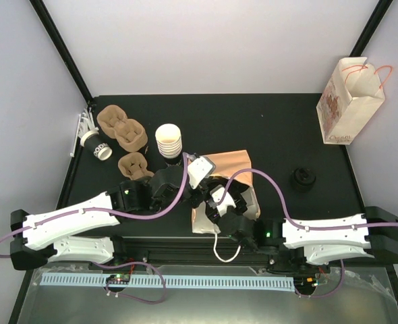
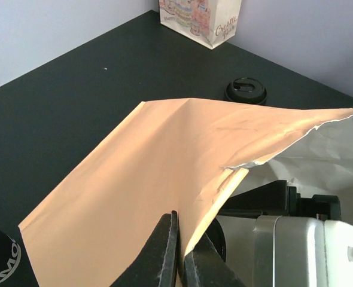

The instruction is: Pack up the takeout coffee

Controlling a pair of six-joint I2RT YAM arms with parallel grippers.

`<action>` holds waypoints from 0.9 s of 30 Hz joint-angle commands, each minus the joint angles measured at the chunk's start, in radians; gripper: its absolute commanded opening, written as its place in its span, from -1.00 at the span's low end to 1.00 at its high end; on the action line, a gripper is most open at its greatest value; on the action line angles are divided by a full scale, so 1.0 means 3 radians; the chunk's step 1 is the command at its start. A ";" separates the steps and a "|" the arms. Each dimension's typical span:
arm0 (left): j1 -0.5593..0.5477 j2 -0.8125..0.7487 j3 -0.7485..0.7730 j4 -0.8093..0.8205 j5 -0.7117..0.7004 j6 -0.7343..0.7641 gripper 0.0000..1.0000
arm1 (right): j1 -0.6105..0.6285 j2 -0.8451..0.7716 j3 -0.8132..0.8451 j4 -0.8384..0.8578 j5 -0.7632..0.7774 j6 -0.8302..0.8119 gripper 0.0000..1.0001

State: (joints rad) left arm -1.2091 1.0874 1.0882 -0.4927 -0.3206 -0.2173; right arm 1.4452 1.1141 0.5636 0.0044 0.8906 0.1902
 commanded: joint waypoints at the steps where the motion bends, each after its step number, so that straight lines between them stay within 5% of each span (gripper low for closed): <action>1: 0.0014 -0.0083 0.0080 0.0099 0.0109 -0.0084 -0.97 | -0.0094 -0.0181 -0.0022 0.0144 -0.0024 0.0051 0.01; 19: 0.0009 0.0057 -0.0015 0.0187 0.0112 -0.0225 -0.97 | -0.0389 0.0113 0.0644 -0.1147 -0.0590 0.1460 -0.10; 27: 0.0011 0.0141 0.0072 -0.0017 -0.0295 -0.0361 -0.97 | -0.0392 0.0092 0.0803 -0.1553 -0.0803 0.1688 -0.09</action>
State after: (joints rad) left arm -1.2037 1.1217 1.0634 -0.4850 -0.3477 -0.2756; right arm 1.3338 1.1625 0.7780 -0.3935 0.6842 0.6159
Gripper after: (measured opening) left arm 0.035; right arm 0.746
